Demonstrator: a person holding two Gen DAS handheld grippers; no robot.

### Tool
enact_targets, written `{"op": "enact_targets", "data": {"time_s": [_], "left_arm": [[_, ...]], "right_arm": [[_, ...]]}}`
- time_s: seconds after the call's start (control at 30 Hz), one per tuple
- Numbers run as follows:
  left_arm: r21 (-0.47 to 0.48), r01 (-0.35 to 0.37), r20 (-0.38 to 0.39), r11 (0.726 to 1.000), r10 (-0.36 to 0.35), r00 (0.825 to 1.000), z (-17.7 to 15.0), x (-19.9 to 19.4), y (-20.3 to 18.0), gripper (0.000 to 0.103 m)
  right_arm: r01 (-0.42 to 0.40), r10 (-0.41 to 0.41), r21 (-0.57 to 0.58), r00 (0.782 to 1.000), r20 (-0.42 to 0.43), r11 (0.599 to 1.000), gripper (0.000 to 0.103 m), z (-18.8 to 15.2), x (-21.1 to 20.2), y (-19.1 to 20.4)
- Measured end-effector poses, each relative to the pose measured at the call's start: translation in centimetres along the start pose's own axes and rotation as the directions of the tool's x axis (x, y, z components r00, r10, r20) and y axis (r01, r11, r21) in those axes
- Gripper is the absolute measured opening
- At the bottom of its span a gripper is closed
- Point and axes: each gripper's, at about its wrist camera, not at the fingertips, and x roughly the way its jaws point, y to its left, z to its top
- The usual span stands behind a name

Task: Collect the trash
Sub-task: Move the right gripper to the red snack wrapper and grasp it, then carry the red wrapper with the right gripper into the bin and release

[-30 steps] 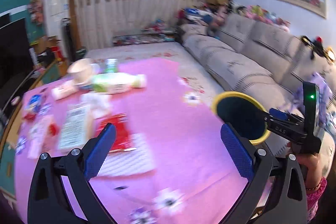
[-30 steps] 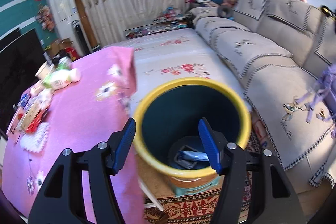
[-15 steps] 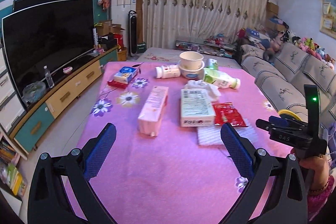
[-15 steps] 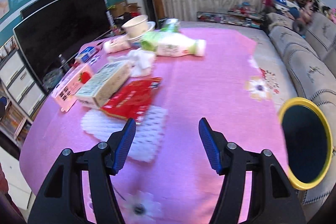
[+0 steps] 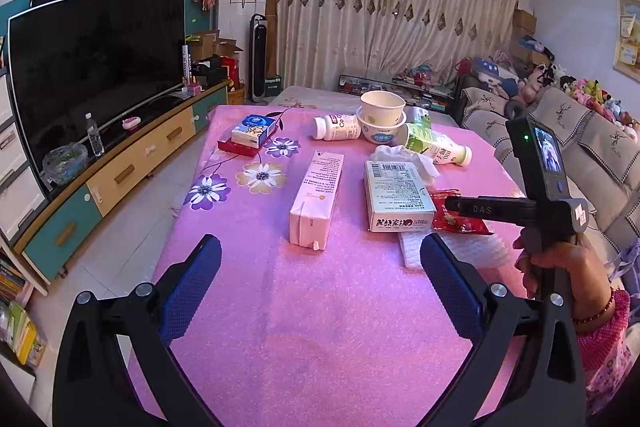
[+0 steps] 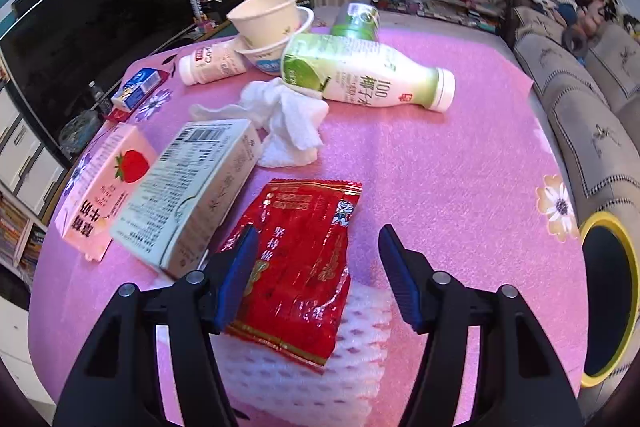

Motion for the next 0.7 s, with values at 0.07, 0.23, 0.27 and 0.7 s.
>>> {"op": "enact_targets", "data": {"time_s": [0.07, 0.23, 0.27, 0.7], "left_arm": [[0.003, -0.002, -0.003, 1.0, 0.002, 1.0, -0.1, 0.2, -0.1, 0.098], [-0.004, 0.006, -0.006, 1.0, -0.006, 1.0, 0.0, 0.6, -0.1, 0.098], [-0.006, 0.007, -0.008, 1.0, -0.007, 1.0, 0.0, 0.7, -0.1, 0.098], [0.005, 0.017, -0.02, 1.0, -0.017, 1.0, -0.5, 1.1, -1.1, 0.098]], "right_arm": [[0.004, -0.004, 0.014, 1.0, -0.018, 1.0, 0.062, 0.0, 0.6, -0.3], [-0.017, 0.018, 0.008, 0.999, -0.027, 1.0, 0.055, -0.2, 1.0, 0.0], [-0.022, 0.022, 0.006, 0.999, -0.026, 1.0, 0.049, -0.2, 0.9, 0.1], [-0.09, 0.084, 0.042, 0.987, 0.138, 0.995, 0.001, -0.8, -5.0, -1.3]]}}
